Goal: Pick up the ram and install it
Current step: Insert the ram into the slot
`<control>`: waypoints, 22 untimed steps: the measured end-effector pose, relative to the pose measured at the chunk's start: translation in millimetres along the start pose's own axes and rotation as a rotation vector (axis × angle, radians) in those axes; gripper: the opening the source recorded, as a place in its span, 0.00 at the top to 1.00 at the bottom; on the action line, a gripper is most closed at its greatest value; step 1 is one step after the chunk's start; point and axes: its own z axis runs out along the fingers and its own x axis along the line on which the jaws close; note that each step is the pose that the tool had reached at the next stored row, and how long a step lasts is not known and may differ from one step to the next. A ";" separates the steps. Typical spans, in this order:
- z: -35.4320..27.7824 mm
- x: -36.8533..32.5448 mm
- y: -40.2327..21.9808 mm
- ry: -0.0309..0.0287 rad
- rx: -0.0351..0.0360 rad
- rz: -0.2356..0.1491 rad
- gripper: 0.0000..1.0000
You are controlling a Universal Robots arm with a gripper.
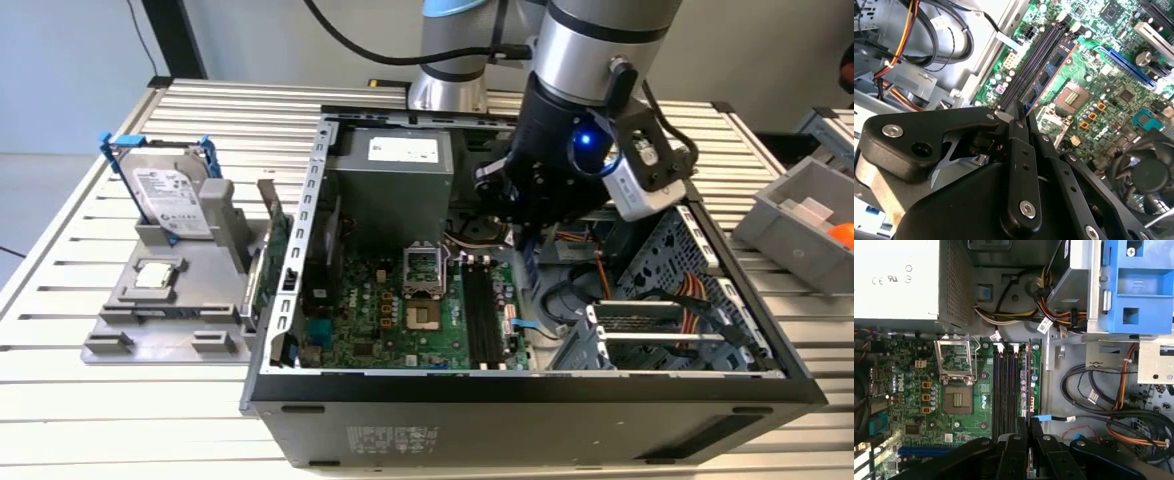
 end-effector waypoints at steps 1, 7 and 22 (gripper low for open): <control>1.9 0.0 0.0 0.0000 0.0000 0.002 1.00; 12.1 0.8 0.0 0.0002 0.0000 0.004 1.00; 27.8 1.8 0.0 0.0082 0.0003 0.007 1.00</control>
